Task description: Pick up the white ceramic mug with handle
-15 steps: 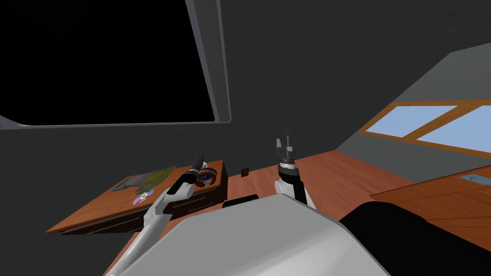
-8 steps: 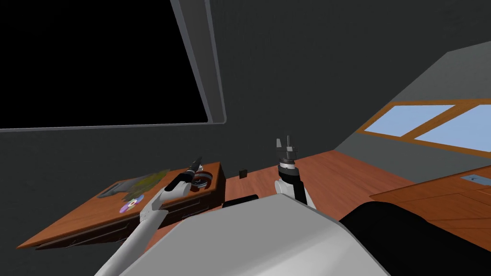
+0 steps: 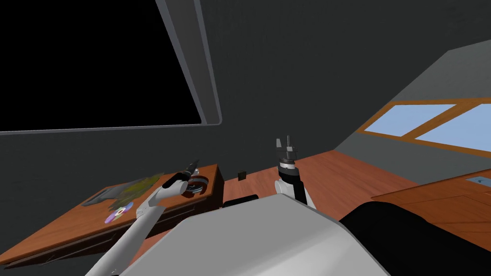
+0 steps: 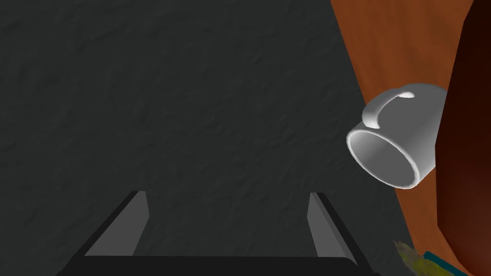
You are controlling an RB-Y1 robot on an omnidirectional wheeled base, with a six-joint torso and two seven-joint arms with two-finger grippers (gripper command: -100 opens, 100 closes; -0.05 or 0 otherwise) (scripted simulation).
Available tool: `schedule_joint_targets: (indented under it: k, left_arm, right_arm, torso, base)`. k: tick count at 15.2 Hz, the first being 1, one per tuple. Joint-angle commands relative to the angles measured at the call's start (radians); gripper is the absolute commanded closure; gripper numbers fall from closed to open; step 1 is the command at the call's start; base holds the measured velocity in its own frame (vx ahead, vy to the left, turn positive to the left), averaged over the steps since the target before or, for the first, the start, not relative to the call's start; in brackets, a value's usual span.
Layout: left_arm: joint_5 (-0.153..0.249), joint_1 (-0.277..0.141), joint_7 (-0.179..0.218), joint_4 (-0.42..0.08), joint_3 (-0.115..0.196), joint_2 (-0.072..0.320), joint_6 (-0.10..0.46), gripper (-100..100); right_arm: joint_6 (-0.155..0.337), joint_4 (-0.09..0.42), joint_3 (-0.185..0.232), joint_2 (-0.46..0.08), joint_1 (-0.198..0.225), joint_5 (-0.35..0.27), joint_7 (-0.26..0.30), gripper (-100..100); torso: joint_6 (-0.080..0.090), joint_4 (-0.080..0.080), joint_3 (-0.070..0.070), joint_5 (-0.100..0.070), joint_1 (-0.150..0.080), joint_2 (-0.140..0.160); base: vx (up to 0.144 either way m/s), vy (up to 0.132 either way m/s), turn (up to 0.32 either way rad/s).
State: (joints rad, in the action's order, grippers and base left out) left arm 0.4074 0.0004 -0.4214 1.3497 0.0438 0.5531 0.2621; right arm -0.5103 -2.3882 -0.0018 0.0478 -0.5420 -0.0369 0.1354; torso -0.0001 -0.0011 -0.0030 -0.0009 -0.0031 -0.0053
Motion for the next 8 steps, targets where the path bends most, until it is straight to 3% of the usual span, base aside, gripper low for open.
schedule_joint_targets:
  k: [1, 2, 3, 5, 6, 8]
  left_arm:
    - [0.02, -0.016, -0.019, -0.05, 0.006, 0.018, 0.037, -100]
    - [0.02, -0.016, -0.019, -0.062, 0.006, 0.018, 0.037, -100]
    - [0.046, -0.04, -0.043, -0.111, 0.013, 0.038, 0.068, -100]
    - [0.046, -0.04, -0.043, -0.128, 0.013, 0.038, 0.082, -100]
    - [0.072, -0.062, -0.067, -0.155, 0.02, 0.056, 0.12, -100]
    - [0.072, -0.062, -0.067, -0.194, 0.02, 0.056, 0.127, -100]
  right_arm:
    - [0.0, 0.0, 0.0, 0.0, 0.0, 0.0, 0.0, 0]
    - [0.0, 0.0, 0.0, 0.0, 0.0, 0.0, 0.0, 0]
    - [0.0, 0.0, 0.0, 0.0, 0.0, 0.0, 0.0, 0]
    - [0.0, 0.0, 0.0, 0.0, 0.0, 0.0, 0.0, 0]
    - [0.0, 0.0, 0.0, 0.0, 0.0, 0.0, 0.0, 0]
    - [0.0, 0.0, 0.0, 0.0, 0.0, 0.0, 0.0, 0]
  torso:
    - [0.0, 0.0, 0.0, 0.0, 0.0, 0.0]
    - [0.0, 0.0, -0.001, 0.0, -0.001, -0.001]
    - [0.0, 0.0, -0.001, 0.0, 0.0, -0.001]
    - [0.0, -0.001, -0.001, 0.0, 0.0, -0.002]
    - [0.0, 0.0, -0.001, 0.0, 0.0, -0.001]
    - [0.0, 0.0, -0.001, 0.0, 0.002, -0.002]
  base:
    - [0.115, -0.061, -0.015]
    - [0.089, -0.047, 0.0]
    - [0.101, -0.044, -0.006]
    - [0.098, -0.045, -0.004]
    - [0.097, -0.024, 0.001]
    - [0.094, -0.021, -0.005]
